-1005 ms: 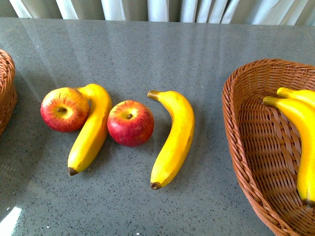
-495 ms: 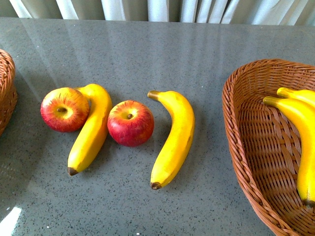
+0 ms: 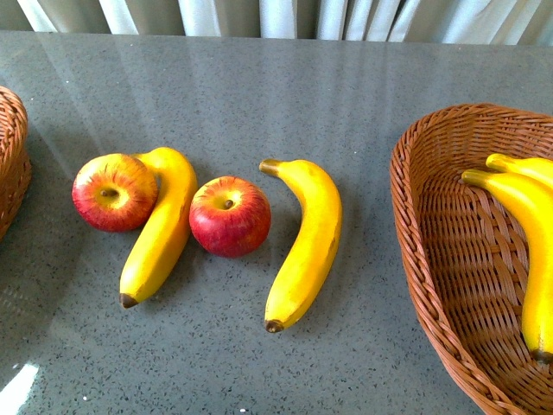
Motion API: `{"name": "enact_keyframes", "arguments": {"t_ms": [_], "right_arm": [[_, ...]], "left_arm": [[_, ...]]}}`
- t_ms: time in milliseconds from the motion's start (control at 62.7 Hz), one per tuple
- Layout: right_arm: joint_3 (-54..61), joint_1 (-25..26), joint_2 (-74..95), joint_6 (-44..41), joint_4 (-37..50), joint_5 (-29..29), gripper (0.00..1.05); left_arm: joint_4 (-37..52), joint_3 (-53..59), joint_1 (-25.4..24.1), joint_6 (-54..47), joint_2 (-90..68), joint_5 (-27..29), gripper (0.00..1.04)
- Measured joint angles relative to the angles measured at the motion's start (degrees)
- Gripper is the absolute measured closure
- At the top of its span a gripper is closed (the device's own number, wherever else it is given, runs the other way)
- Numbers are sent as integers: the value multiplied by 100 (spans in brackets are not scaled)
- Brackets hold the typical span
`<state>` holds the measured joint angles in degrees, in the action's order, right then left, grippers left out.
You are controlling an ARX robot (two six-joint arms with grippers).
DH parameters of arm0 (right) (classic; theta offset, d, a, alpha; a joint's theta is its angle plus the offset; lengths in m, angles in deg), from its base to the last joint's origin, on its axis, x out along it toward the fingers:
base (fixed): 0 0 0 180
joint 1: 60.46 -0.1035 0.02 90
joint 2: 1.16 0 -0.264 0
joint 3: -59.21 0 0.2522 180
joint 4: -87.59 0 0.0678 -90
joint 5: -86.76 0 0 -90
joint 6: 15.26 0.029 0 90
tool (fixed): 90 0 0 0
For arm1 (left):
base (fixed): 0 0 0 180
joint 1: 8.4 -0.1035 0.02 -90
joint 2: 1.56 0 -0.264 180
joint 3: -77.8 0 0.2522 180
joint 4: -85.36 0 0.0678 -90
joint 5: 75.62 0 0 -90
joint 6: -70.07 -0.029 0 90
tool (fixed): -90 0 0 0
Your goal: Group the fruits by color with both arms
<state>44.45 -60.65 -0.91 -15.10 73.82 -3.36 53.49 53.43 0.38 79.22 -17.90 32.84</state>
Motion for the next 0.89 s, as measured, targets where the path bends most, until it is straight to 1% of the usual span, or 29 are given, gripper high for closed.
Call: {"name": "enact_keyframes", "arguments": {"t_ms": [48, 80, 176, 303, 351, 399, 559, 654, 894], "right_arm": [[0, 0, -2, 0, 0, 2, 9], [0, 0, -2, 0, 0, 2, 9], [0, 0, -2, 0, 0, 2, 9], [0, 0, -2, 0, 0, 0, 9], [0, 0, -2, 0, 0, 2, 9], [0, 0, -2, 0, 0, 2, 9], [0, 0, -2, 0, 0, 2, 9], [0, 0, -2, 0, 0, 0, 9], [0, 0, -2, 0, 0, 2, 9]], "left_arm": [[-15, -264, 284, 234, -588, 345, 9], [138, -483, 494, 367, -1075, 570, 9], [636, -820, 739, 463, -1902, 824, 9], [1386, -1130, 890, 352, -2855, 857, 9], [1781, -1351, 946, 240, -3449, 861, 9], [1952, -1486, 1008, 201, -3770, 894, 9], [2490, -2026, 1517, 120, -5149, 935, 9], [2577, -2295, 1722, 138, -5847, 975, 9], [2483, -2778, 1945, 590, -6953, 1049, 9]]}}
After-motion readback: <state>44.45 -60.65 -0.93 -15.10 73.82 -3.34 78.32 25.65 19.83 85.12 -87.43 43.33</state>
